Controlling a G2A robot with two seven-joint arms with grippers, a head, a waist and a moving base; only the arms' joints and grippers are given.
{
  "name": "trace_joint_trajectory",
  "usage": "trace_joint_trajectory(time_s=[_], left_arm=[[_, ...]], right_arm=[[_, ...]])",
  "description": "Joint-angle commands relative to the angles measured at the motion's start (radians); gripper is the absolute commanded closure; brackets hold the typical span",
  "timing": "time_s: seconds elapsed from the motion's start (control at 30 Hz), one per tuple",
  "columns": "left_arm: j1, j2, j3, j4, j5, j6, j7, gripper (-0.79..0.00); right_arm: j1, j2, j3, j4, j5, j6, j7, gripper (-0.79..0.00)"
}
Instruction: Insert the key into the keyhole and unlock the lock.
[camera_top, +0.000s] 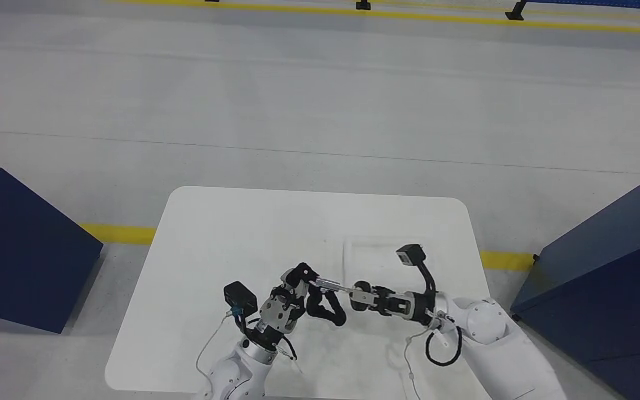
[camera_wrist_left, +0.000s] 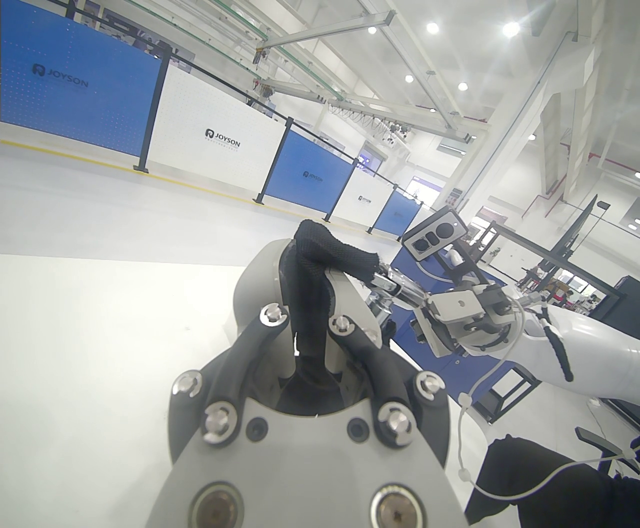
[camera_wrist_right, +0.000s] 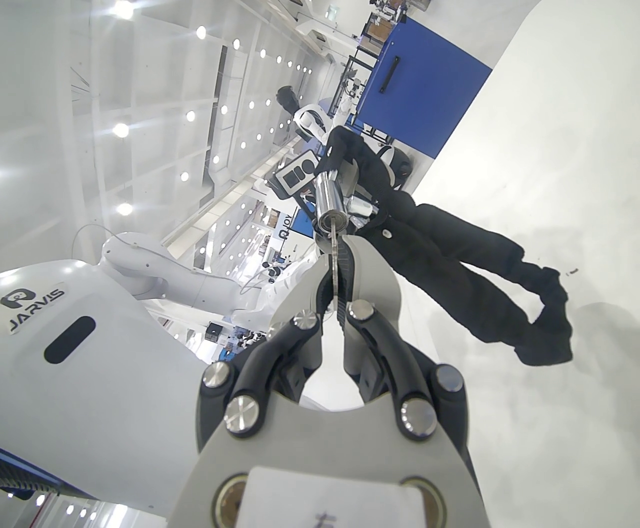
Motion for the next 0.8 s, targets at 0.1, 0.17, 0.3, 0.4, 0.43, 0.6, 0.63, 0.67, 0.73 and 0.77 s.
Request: trace_joint_trajectory(time_s=[0.1,0.17,0.3,0.4,0.43,0.6,0.63,0.67,0.73,0.77], left_arm=[[0.0,0.0,0.0,0.0,0.0,0.0,0.0,0.0],[0.0,0.0,0.0,0.0,0.0,0.0,0.0,0.0],[0.0,0.0,0.0,0.0,0.0,0.0,0.0,0.0],[0.0,0.0,0.0,0.0,0.0,0.0,0.0,0.0],[0.0,0.0,0.0,0.0,0.0,0.0,0.0,0.0],[0.0,0.0,0.0,0.0,0.0,0.0,0.0,0.0],[0.0,0.0,0.0,0.0,0.0,0.0,0.0,0.0],[0.0,0.0,0.0,0.0,0.0,0.0,0.0,0.0],[0.0,0.0,0.0,0.0,0.0,0.0,0.0,0.0],[0.0,0.0,0.0,0.0,0.0,0.0,0.0,0.0]], right_arm=[[0.004,-0.002,-0.004,-0.002,-0.005,0.004,-0.003,0.0],[0.006,-0.003,-0.005,-0.003,-0.004,0.004,-0.004,0.0],[0.008,-0.004,-0.007,-0.007,-0.002,0.011,-0.01,0.0],[0.006,-0.005,-0.007,-0.012,-0.006,0.02,-0.013,0.0],[0.006,-0.005,-0.007,-0.013,-0.007,0.022,-0.016,0.0],[0.007,-0.007,-0.011,-0.013,-0.015,0.037,-0.024,0.0],[0.008,-0.007,-0.013,-0.013,-0.016,0.04,-0.025,0.0],[0.01,-0.008,-0.015,-0.012,-0.018,0.042,-0.026,0.0],[0.012,-0.009,-0.018,-0.013,-0.02,0.043,-0.027,0.0],[0.014,-0.01,-0.019,-0.014,-0.02,0.042,-0.028,0.0]])
